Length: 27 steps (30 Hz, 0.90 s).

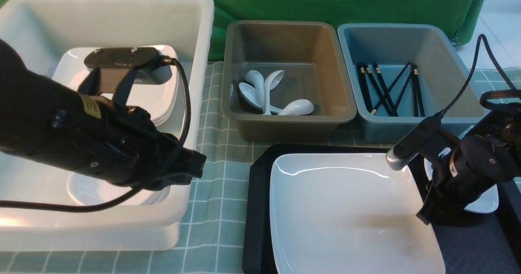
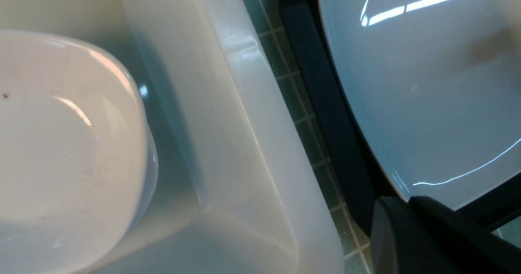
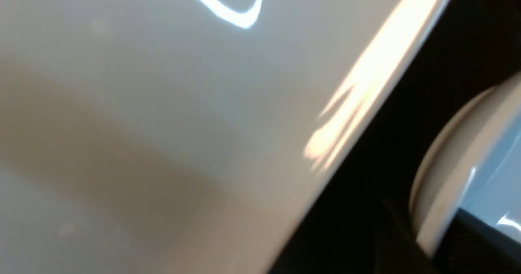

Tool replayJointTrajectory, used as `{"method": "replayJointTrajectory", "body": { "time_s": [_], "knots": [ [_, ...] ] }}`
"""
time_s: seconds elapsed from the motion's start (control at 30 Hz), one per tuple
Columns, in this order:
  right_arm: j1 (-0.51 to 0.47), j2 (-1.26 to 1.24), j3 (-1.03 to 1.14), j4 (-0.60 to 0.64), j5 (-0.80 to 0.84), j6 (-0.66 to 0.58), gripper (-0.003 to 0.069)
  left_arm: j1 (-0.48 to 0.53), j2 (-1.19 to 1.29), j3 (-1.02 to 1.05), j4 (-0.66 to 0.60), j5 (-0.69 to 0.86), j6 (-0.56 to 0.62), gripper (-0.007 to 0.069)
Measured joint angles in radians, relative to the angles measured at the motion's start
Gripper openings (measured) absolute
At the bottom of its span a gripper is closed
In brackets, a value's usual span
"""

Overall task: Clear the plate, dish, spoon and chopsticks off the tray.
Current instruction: Use the right arm to grab a small plate from the dinner plate, then use the right arm to put the small plate into the large storage box on the left

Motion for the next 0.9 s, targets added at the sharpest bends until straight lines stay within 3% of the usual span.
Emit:
{"method": "replayJointTrajectory", "body": {
  "time_s": [0.3, 0.5, 0.6, 0.7, 0.83, 0.9],
  "knots": [
    [0.076, -0.138, 0.007, 0.028, 0.139, 0.091, 0.0064, 0.000, -0.006, 0.000, 0.046, 0.001, -0.055, 0.0011],
    [0.116, -0.336, -0.031, 0.071, 0.176, 0.144, 0.0064, 0.024, -0.006, 0.000, 0.198, 0.040, -0.183, 0.0011],
    [0.127, -0.402, -0.104, 0.122, 0.183, 0.133, 0.0064, 0.100, -0.009, 0.000, 0.211, 0.070, -0.195, 0.0011],
    [0.157, -0.418, -0.212, 0.236, 0.181, 0.046, 0.0064, 0.181, -0.033, 0.000, 0.203, 0.074, -0.196, 0.0011],
    [0.255, -0.341, -0.388, 0.411, 0.176, -0.099, 0.0064, 0.332, -0.117, 0.000, 0.200, 0.045, -0.182, 0.0011],
    [0.297, -0.299, -0.457, 0.435, 0.176, -0.117, 0.0064, 0.396, -0.158, 0.000, 0.199, 0.039, -0.175, 0.0011]
  ]
}}
